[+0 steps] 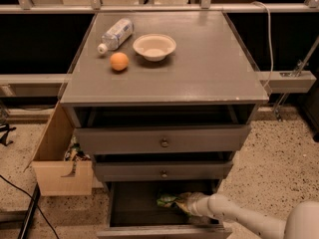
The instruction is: Pick green rice chip bag from bottom drawer and place on counter
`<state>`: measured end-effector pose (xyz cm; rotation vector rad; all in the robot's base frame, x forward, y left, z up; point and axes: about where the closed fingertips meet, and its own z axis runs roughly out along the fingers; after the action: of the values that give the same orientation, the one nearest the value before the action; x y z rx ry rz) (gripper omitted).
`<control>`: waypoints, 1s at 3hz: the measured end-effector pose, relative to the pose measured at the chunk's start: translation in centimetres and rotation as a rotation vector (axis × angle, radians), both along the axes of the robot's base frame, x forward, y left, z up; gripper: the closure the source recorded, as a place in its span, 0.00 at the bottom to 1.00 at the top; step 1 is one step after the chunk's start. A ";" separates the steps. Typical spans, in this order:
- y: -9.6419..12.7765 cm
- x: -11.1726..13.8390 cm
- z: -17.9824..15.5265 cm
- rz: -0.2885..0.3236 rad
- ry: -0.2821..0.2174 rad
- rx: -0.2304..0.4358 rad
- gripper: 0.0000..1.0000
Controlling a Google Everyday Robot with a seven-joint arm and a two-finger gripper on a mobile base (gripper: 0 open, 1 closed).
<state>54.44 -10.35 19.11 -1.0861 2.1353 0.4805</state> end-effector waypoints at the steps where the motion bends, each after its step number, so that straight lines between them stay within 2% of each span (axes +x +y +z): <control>1: 0.1 -0.1 0.4 0.018 0.008 0.016 1.00; 2: -0.3 -0.1 2.0 0.062 0.012 0.047 1.00; 3: -1.1 -0.9 4.2 0.136 0.032 0.071 1.00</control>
Offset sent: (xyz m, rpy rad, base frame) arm -0.0085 -0.0085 0.0407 0.0869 0.0336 0.1382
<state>53.58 -11.48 23.34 -1.1959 2.0637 0.6356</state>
